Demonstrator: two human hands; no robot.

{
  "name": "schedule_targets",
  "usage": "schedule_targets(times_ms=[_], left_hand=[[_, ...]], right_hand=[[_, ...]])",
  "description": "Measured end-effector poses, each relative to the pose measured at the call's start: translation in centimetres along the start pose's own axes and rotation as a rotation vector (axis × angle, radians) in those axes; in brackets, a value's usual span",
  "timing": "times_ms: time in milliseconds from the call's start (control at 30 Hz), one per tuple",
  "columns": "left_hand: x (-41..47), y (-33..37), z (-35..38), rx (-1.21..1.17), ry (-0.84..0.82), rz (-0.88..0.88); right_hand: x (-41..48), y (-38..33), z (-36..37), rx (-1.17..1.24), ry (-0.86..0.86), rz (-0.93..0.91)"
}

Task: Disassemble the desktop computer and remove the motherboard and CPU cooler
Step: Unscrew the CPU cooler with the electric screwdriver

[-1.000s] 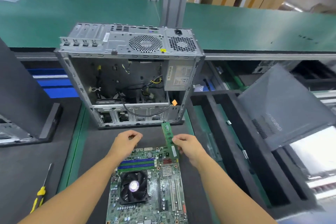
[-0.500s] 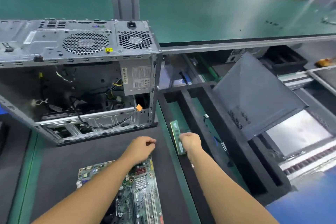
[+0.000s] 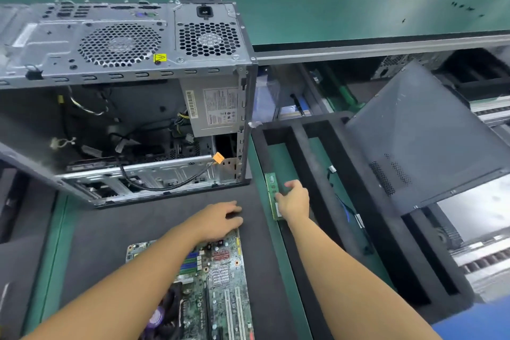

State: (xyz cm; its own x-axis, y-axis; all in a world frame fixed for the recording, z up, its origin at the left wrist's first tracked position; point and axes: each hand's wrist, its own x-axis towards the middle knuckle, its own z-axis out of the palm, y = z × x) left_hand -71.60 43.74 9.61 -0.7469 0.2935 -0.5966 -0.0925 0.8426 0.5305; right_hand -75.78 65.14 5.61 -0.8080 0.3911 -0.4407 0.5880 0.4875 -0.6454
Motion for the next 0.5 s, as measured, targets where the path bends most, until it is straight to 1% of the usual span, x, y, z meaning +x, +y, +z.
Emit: schedule_targets(times_ms=[133, 233, 333, 400, 500], left_hand=[[-2.0, -1.5, -0.4, 0.016, 0.032, 0.021], [-3.3, -2.4, -0.5, 0.021, 0.064, 0.023], [-4.9, -3.3, -0.8, 0.029, 0.108, 0.058], [-6.2, -4.0, -1.0, 0.016, 0.11, 0.085], [-8.5, -5.3, -1.1, 0.047, 0.085, 0.11]], right_hand=[[-1.1, 0.3, 0.6, -0.067, 0.081, -0.087], [-2.6, 0.3, 0.9, -0.139, 0.111, -0.16], [-4.8, 0.1, 1.1, -0.15, 0.113, -0.243], [-6.7, 0.1, 1.5, -0.116, 0.053, -0.329], [-10.0, -0.3, 2.7, -0.095, -0.133, -0.459]])
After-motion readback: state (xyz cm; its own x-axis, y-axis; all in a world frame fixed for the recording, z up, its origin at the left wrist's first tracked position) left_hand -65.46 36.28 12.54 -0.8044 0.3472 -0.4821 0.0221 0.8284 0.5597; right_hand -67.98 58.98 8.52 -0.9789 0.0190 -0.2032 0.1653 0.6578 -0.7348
